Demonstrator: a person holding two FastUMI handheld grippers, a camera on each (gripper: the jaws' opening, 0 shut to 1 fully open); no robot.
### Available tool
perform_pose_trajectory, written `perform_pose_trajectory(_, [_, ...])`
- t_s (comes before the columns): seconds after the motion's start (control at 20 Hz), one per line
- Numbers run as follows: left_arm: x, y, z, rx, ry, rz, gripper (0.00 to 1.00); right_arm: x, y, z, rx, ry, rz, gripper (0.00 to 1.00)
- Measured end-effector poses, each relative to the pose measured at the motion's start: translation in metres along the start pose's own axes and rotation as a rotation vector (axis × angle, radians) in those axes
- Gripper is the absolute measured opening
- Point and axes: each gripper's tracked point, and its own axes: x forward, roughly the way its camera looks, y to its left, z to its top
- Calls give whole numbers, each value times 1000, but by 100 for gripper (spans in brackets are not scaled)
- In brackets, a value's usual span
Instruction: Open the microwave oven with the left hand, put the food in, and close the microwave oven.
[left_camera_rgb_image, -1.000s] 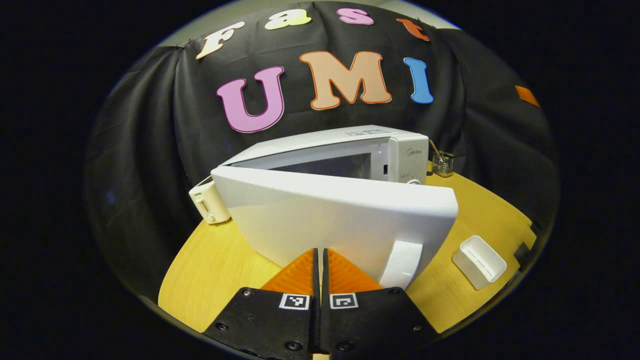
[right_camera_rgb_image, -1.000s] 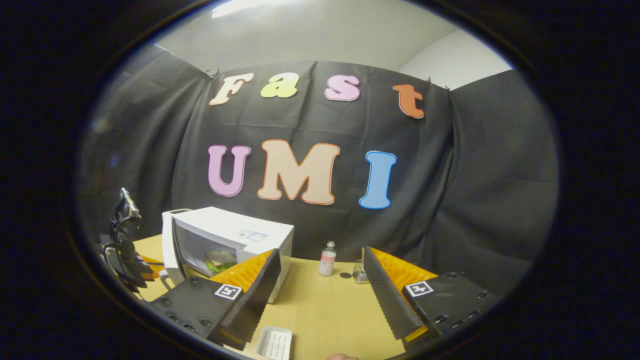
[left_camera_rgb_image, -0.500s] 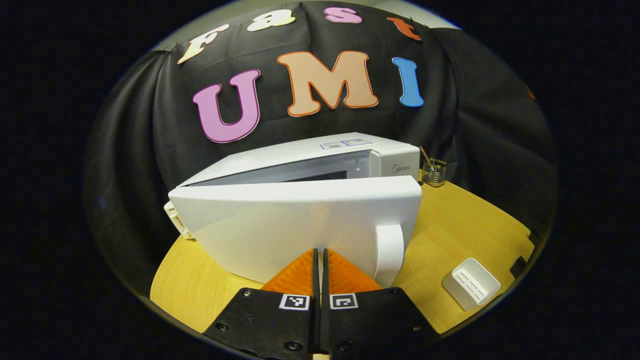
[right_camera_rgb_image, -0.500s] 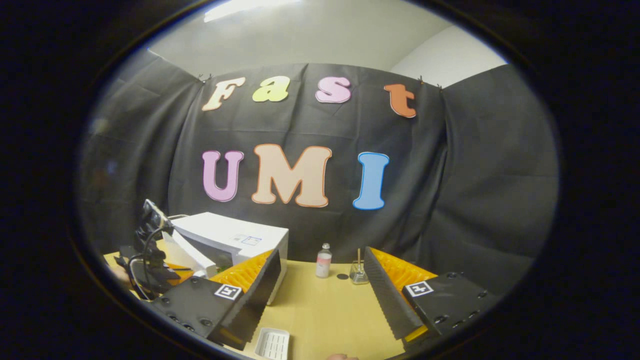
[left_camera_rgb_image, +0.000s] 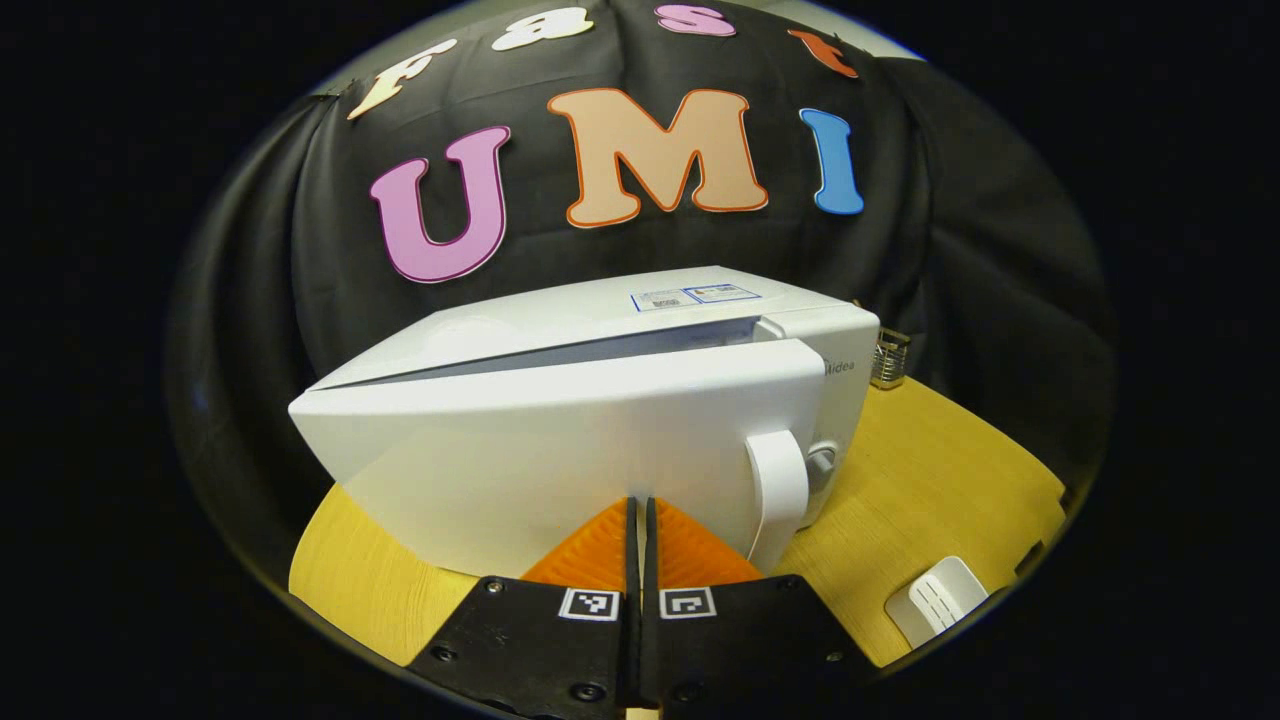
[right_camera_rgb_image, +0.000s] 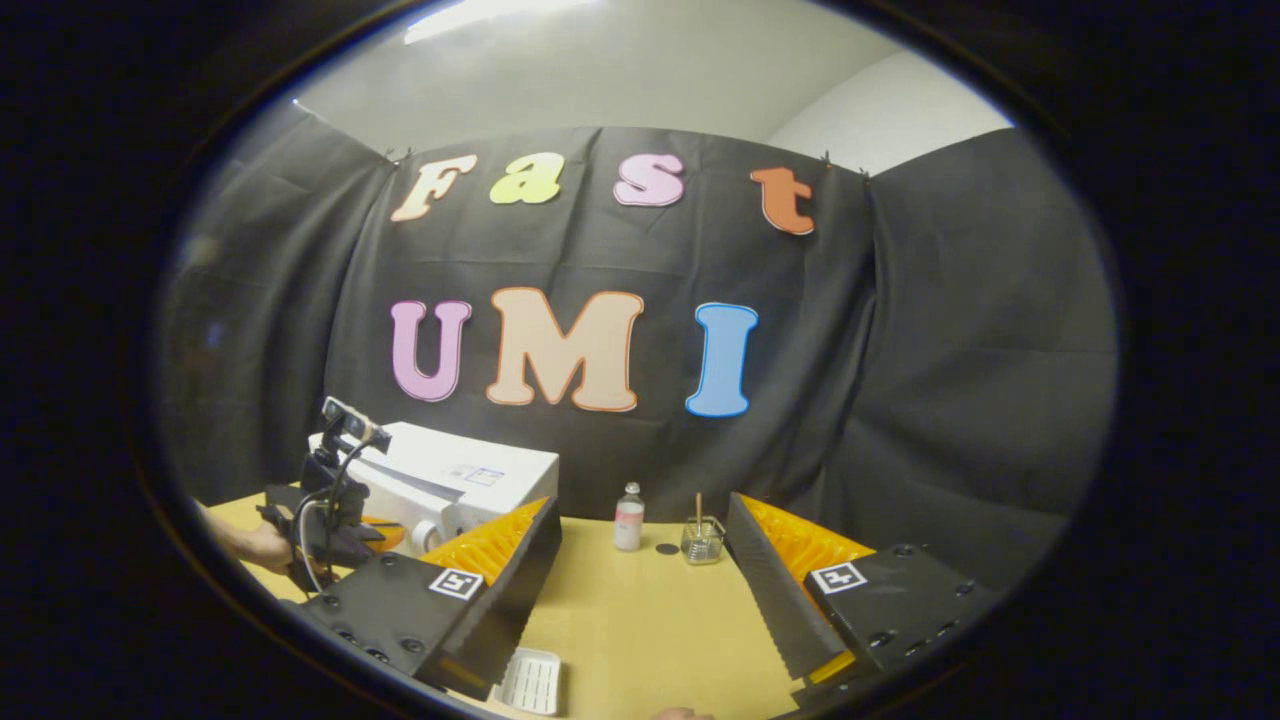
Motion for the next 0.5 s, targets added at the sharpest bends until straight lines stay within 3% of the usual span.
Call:
perform_pose_trajectory(0.05, [3,-1,3,6,5,0,1,-2,-4,-1,-6,2,-8,96])
perform_pose_trajectory(0.3, [11,-20,4,-22,20,-33,1,-5,-17,3,-27,1,-27,100])
perform_pose_trajectory(0.4, [11,-18,9,-12,2,-19,1,-6,-22,2,-13,4,-35,96])
perform_pose_trajectory(0.5, [12,-23,9,-58,4,-32,0,-5,-27,2,-17,2,-47,96])
